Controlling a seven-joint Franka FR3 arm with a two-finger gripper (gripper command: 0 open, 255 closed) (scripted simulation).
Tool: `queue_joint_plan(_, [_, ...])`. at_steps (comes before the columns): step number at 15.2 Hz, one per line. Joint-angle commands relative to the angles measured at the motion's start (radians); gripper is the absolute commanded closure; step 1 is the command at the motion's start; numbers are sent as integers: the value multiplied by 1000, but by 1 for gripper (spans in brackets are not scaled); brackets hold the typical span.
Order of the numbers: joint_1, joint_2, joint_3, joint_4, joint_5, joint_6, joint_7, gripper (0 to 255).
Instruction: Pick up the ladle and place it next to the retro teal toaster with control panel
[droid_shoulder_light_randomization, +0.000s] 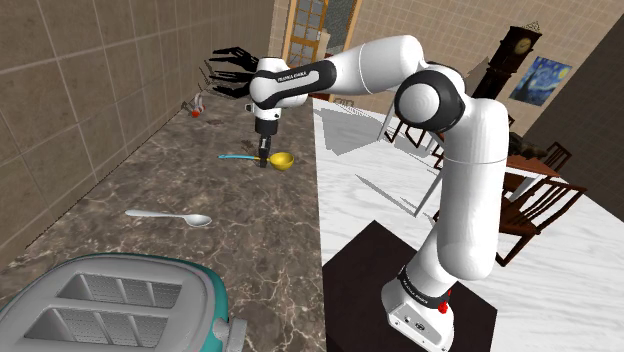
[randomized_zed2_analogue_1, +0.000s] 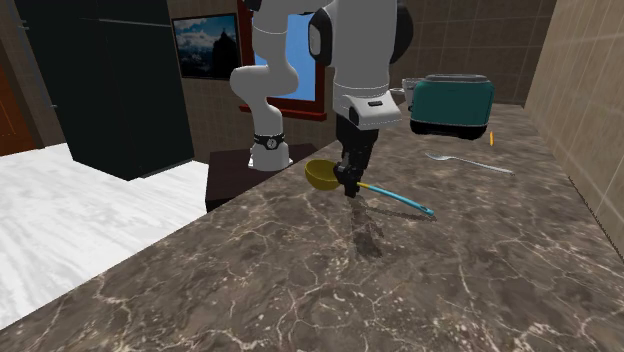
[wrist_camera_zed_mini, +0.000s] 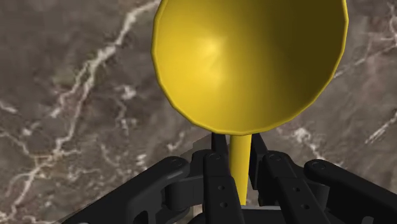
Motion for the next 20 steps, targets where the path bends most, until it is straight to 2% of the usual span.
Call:
queue_joint_plan(1, [0,1,0,-1,0,0,0,255])
queue_joint_plan(20, [-1,-72,-5,137,-13,-209,22,255])
